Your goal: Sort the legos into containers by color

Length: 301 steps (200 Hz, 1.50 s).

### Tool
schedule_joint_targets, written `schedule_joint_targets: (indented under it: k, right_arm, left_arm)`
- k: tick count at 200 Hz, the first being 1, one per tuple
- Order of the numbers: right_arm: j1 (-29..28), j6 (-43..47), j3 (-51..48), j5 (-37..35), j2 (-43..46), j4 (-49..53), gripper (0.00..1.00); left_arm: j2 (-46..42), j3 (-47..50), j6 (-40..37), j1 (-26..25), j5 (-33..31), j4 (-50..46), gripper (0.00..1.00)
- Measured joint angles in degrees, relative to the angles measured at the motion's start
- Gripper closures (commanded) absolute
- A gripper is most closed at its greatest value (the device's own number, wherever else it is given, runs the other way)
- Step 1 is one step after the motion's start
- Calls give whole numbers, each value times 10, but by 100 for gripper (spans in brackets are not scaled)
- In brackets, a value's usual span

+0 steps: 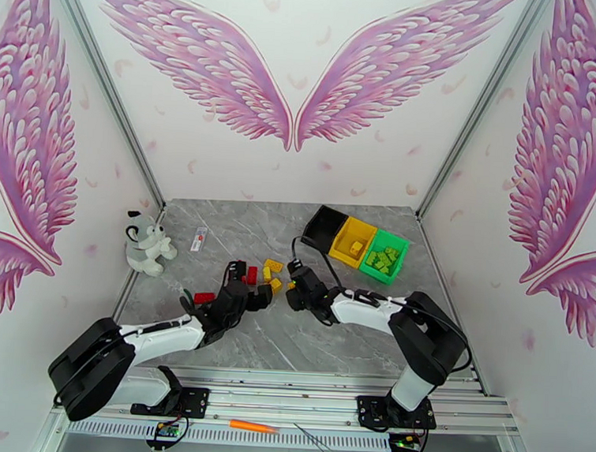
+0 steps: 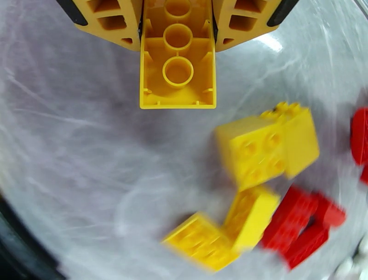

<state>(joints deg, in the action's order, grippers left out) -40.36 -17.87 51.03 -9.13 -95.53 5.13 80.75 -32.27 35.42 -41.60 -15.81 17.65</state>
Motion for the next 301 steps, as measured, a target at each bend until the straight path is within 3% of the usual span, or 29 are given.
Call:
schedule_joint_targets:
  k: [59, 104, 126, 144, 179, 199, 240, 301]
  right_arm:
    - [156, -45, 9, -10, 48, 13, 71]
    - [249, -67, 111, -12, 13, 37, 70]
    - [274, -69, 176, -12, -29, 50, 66]
    - [287, -70, 215, -12, -60, 58, 56]
    - [295, -73, 271, -11, -115, 87, 35]
    - [295, -73, 274, -2, -122, 91, 27]
    - [272, -73, 236, 13, -96, 74, 24]
    - [173, -51, 169, 59, -33, 44, 20]
  left_arm:
    - [210, -275, -53, -5, 91, 14, 1]
    - [344, -489, -87, -9, 150, -9, 1]
    - [382, -556, -103, -10, 171, -21, 1]
    - [396, -579, -110, -12, 183, -29, 1]
    - [396, -574, -117, -12, 190, -34, 1]
    - [374, -520, -119, -12, 178, -24, 1]
    - [275, -354, -118, -12, 120, -2, 1]
    - [64, -138, -103, 0, -10, 17, 1]
